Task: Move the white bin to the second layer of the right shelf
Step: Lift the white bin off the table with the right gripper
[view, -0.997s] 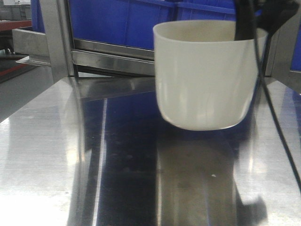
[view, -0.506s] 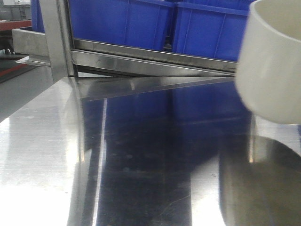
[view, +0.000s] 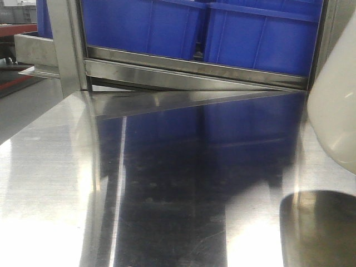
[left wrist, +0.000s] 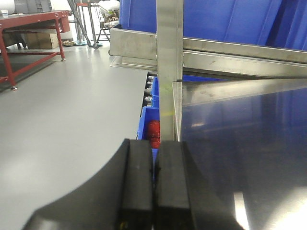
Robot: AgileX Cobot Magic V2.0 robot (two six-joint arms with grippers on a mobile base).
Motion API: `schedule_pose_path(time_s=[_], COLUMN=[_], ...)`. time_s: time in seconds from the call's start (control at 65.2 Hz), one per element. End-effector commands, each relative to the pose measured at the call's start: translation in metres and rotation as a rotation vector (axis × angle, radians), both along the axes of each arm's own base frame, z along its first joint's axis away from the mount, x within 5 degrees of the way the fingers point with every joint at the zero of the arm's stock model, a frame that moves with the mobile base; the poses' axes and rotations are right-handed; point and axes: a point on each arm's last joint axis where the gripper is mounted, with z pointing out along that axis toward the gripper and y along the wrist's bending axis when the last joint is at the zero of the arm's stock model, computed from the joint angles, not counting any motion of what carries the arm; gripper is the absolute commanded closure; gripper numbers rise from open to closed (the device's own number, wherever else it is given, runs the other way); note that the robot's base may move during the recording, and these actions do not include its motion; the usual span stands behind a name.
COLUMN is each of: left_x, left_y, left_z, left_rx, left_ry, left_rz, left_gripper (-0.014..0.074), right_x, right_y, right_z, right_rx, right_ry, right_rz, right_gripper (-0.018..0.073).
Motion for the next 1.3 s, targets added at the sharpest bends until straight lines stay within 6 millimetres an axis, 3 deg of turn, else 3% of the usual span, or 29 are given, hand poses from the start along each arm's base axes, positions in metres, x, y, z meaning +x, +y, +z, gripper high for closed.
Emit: schedule_pose_path(time_s=[0.0, 0.184, 0.383, 1.288], left_x=[0.0, 0.0, 0.0, 0.0], left_y=[0.0, 0.0, 0.0, 0.0], left_z=[-0.004, -0.004, -0.004, -0.004], left_rx=[-0.008, -0.008, -0.008, -0.008], left_ry=[-0.068, -0.068, -0.068, -0.068], left_rz=[0.003, 0.003, 0.003, 0.003], left_gripper=[0.0512, 0.0512, 0.0512, 0.0512], right_x=[-0.012, -0.045, -0.061, -0.062], right_y=[-0.001, 0.001, -0.002, -0.004], right_z=[0.017, 0.013, 0.006, 0.005], right_rx=[0.006, 0.039, 0.078, 0.035], right_ry=[-0.194, -0.318, -0.344, -0.342], right_rz=[-0.025, -0.043, -0.107, -0.108], right_gripper=[0.0514, 0.0514, 0.0514, 0.0514])
